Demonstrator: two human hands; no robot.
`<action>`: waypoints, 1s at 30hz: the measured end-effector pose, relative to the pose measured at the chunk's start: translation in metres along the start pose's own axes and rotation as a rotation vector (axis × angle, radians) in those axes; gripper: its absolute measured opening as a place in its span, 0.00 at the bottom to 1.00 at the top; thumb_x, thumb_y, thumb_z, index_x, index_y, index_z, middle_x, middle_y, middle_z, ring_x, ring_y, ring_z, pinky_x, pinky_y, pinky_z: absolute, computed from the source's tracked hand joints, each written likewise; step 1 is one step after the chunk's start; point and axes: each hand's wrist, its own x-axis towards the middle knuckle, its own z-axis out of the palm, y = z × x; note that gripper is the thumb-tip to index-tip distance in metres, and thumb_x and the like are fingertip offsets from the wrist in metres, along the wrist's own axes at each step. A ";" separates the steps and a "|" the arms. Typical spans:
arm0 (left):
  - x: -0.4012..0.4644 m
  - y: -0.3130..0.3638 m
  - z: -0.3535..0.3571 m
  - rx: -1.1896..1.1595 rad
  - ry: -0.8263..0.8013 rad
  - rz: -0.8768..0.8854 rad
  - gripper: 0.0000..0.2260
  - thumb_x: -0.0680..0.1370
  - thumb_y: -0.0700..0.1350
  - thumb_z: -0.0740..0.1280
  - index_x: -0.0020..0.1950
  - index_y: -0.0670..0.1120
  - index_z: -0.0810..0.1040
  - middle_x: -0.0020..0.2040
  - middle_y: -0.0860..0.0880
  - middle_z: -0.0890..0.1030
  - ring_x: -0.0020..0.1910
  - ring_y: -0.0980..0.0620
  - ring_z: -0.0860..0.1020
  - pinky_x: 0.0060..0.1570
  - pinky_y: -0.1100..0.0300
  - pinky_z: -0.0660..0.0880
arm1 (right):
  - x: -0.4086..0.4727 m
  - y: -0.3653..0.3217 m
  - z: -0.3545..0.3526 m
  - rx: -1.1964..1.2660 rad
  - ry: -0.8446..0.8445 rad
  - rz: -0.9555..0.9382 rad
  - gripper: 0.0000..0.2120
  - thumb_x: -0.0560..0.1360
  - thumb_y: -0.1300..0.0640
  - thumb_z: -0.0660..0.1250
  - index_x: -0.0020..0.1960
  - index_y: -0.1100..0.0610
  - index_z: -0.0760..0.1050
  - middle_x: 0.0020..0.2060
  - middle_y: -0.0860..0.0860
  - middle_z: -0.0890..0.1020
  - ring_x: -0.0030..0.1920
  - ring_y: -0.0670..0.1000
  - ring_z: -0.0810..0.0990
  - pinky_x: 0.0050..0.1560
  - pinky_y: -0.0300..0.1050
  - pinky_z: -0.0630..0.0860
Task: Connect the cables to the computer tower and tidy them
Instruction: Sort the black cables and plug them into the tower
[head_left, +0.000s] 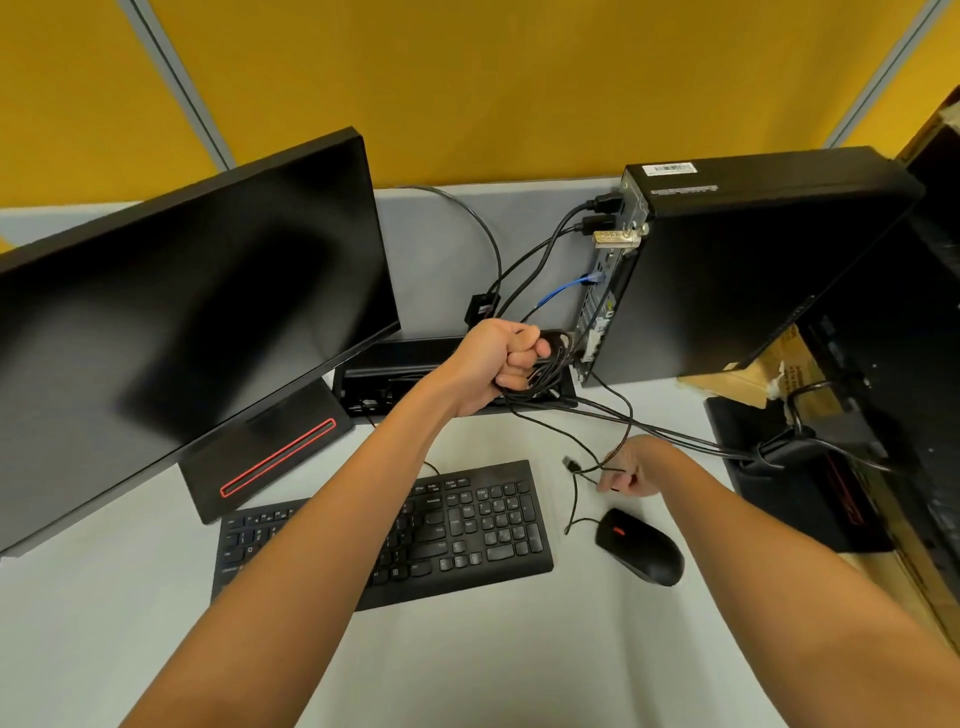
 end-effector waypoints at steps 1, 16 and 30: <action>0.000 -0.001 0.000 0.015 0.019 0.002 0.14 0.81 0.36 0.51 0.39 0.41 0.70 0.24 0.53 0.61 0.22 0.58 0.56 0.21 0.68 0.54 | 0.004 0.003 -0.003 -0.098 -0.025 0.025 0.12 0.79 0.67 0.61 0.37 0.60 0.71 0.48 0.44 0.70 0.29 0.45 0.57 0.22 0.33 0.56; -0.002 -0.027 -0.018 0.167 0.160 0.043 0.07 0.81 0.36 0.55 0.45 0.44 0.67 0.29 0.51 0.64 0.23 0.57 0.59 0.23 0.65 0.59 | -0.086 -0.032 0.001 0.180 0.181 -0.849 0.14 0.80 0.65 0.59 0.44 0.54 0.79 0.40 0.49 0.81 0.38 0.43 0.72 0.32 0.35 0.66; 0.016 -0.034 0.000 0.219 0.220 0.043 0.16 0.80 0.35 0.53 0.51 0.47 0.78 0.28 0.54 0.73 0.24 0.60 0.69 0.26 0.66 0.64 | -0.098 -0.045 0.018 0.803 -0.329 -1.041 0.19 0.81 0.59 0.58 0.70 0.61 0.69 0.55 0.60 0.79 0.51 0.51 0.80 0.59 0.49 0.77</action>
